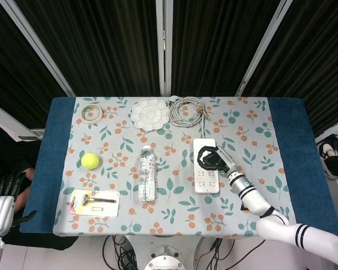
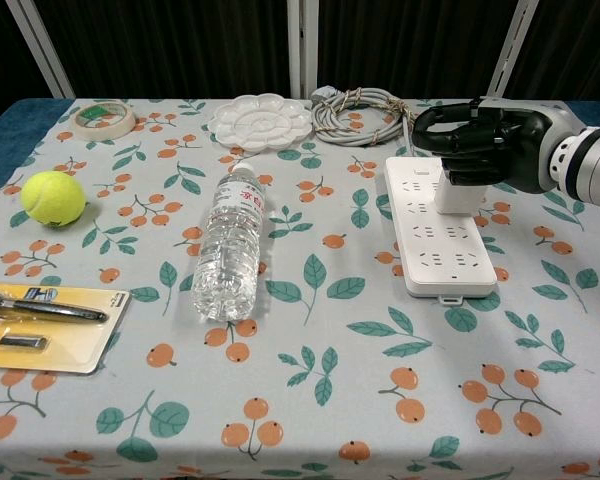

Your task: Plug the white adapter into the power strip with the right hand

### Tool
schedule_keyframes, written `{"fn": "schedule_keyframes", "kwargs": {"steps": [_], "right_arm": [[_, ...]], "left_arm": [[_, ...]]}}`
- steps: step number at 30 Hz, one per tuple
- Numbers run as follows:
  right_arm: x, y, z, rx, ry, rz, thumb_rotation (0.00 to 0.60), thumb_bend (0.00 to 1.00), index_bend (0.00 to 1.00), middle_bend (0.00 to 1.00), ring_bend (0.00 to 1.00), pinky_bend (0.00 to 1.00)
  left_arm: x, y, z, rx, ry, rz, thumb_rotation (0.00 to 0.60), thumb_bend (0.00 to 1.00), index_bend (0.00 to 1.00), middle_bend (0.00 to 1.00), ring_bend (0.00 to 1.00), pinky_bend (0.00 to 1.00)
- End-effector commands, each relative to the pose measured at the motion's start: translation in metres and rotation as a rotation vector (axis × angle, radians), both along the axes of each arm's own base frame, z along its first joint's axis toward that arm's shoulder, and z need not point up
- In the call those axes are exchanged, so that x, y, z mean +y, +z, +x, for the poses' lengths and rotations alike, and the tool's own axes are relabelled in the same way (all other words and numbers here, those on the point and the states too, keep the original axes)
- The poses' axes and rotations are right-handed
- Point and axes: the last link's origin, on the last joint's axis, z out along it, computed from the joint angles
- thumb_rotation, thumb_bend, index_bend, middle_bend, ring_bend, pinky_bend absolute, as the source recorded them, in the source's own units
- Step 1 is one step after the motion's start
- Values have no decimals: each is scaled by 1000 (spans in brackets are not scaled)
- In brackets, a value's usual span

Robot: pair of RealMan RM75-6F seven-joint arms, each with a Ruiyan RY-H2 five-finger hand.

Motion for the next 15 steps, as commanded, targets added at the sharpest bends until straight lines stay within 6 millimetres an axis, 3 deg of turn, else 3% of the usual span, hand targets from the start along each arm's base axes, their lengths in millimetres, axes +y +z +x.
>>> {"fn": "schedule_keyframes", "kwargs": {"steps": [1, 15], "right_arm": [[-1, -2, 1, -7, 7, 10, 600, 732, 1000, 952, 1000, 1000], [-1, -15, 10, -1, 36, 37, 600, 734, 1000, 952, 1000, 1000]], "left_arm": [[0, 0, 0, 0, 2, -2, 600, 83, 63, 0, 0, 0], [0, -1, 0, 0, 2, -5, 600, 83, 63, 0, 0, 0]]}}
